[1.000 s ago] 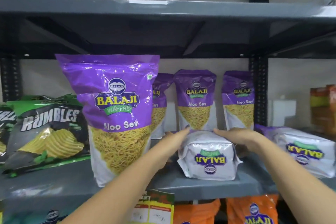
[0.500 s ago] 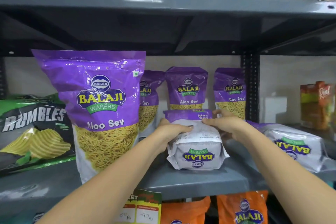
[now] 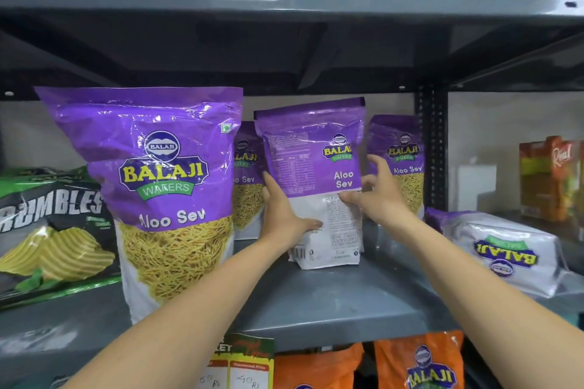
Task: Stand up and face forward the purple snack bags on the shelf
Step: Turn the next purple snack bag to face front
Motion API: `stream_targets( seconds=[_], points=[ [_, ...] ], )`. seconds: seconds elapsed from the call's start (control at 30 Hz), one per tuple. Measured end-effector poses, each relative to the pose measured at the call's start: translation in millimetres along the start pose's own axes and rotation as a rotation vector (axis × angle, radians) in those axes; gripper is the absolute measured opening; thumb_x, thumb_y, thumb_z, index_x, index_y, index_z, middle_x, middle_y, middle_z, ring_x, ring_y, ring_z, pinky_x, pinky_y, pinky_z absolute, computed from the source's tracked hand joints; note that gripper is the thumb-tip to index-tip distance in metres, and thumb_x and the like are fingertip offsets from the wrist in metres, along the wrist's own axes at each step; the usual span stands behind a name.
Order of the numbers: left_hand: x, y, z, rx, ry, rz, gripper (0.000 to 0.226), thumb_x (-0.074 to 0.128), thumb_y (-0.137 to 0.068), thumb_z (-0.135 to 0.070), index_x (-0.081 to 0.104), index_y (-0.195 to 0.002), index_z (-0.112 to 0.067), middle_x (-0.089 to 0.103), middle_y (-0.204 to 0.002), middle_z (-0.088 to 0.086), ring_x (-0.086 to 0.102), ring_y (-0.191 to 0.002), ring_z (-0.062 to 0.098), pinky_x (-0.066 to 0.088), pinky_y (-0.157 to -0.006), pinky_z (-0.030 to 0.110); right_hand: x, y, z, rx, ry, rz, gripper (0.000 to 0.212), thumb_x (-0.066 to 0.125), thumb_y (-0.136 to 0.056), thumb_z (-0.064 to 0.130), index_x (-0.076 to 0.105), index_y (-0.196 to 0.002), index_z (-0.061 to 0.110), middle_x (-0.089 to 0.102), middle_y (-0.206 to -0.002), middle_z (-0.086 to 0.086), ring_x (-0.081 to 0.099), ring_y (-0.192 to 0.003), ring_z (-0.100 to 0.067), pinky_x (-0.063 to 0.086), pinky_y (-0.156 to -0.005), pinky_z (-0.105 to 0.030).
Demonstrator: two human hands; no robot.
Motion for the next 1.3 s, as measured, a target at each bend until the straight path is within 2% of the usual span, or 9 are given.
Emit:
stream_targets(
  seconds=[0.13,0.23,0.33,0.47,0.63,0.73,0.97,1.1,1.3],
  points=[
    [0,8,-1,0.01,-0.037,-0.017,0.142,0.089,-0.059,-0.024,-0.018,-0.15,-0.011,0.009,-0.156,0.01,0.021,-0.145,0.024,0.026,-0.113,0.031,-2,3,-13,0.043,-0.138,0.027,0.088,0.079,-0.071,0.039,0.031,-0.143,0.025,0.065,-0.115,-0.01,0.066,-0.101,-0.02,0.055,-0.08,-0.034],
    [8,25,-5,-0.005,-0.084,-0.19,0.129,0.084,-0.062,-0.04,-0.004,-0.151,-0.008,0.009,-0.154,0.012,0.016,-0.144,0.031,0.022,-0.116,0.04,-6,-5,-25,0.234,-0.437,0.079,0.053,0.046,-0.086,0.065,0.058,-0.112,0.022,0.07,-0.097,-0.002,0.067,-0.079,-0.01,0.054,-0.072,-0.036],
    [27,53,-12,0.066,-0.077,-0.299,0.092,0.076,-0.069,-0.042,0.028,-0.144,-0.017,0.024,-0.146,0.009,0.024,-0.136,0.028,0.023,-0.112,0.037,-6,-21,-50,0.509,-0.637,0.086,0.051,0.028,-0.097,0.055,0.058,-0.098,0.015,0.064,-0.083,-0.005,0.059,-0.072,-0.018,0.054,-0.062,-0.03],
    [49,67,-17,-0.1,0.092,-0.029,0.069,0.067,-0.077,-0.044,0.037,-0.135,-0.022,0.026,-0.14,0.004,0.025,-0.137,0.025,0.023,-0.115,0.035,-3,-22,-57,0.57,-0.462,0.151,0.031,0.037,-0.102,0.021,0.061,-0.085,0.011,0.073,-0.061,-0.004,0.068,-0.051,-0.015,0.056,-0.045,-0.022],
    [46,55,-22,-0.177,0.265,0.05,0.086,0.062,-0.068,-0.059,0.033,-0.137,-0.017,0.032,-0.143,0.004,0.034,-0.137,0.023,0.03,-0.113,0.037,2,-18,-48,0.508,-0.332,0.228,0.003,0.064,-0.081,0.014,0.066,-0.079,0.012,0.065,-0.081,-0.012,0.057,-0.056,-0.015,0.045,-0.042,-0.019],
    [38,50,-22,-0.189,0.341,0.085,0.118,0.056,-0.041,-0.076,0.03,-0.14,-0.017,0.037,-0.143,0.001,0.041,-0.134,0.021,0.037,-0.11,0.042,3,-15,-48,0.496,-0.299,0.276,0.012,0.063,-0.084,0.009,0.067,-0.074,0.014,0.063,-0.059,-0.003,0.051,-0.047,-0.01,0.036,-0.04,-0.016],
    [31,26,-8,-0.174,0.342,0.028,0.077,0.086,-0.064,-0.032,0.033,-0.115,-0.01,0.054,-0.113,0.005,0.056,-0.096,0.017,0.043,-0.082,0.024,-8,-8,-38,0.428,-0.323,0.396,0.042,0.07,-0.082,0.008,0.056,-0.12,0.021,0.067,-0.086,-0.004,0.059,-0.071,-0.014,0.047,-0.058,-0.027],
    [14,13,2,-0.207,0.417,0.266,0.066,0.082,-0.072,-0.021,0.041,-0.122,-0.009,0.064,-0.109,0.0,0.061,-0.088,0.008,0.048,-0.068,0.014,-16,-13,-28,0.35,-0.524,0.336,0.046,0.054,-0.091,-0.001,0.05,-0.132,0.02,0.064,-0.091,0.0,0.058,-0.082,-0.014,0.045,-0.066,-0.032],
    [1,5,12,-0.361,0.534,0.478,0.043,0.072,-0.081,-0.018,0.053,-0.118,-0.03,0.07,-0.102,-0.006,0.061,-0.105,0.02,0.034,-0.109,0.051,-17,-17,-14,0.257,-0.571,0.386,0.028,0.056,-0.093,0.02,0.059,-0.121,0.022,0.074,-0.076,0.01,0.064,-0.075,-0.011,0.047,-0.069,-0.031]
  ],
)
Point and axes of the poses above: each hand's wrist, its own y-axis away from the middle knuckle, its own x-axis out of the palm, z = x × y, the point moved 1 cm from there along -y, towards the middle knuckle
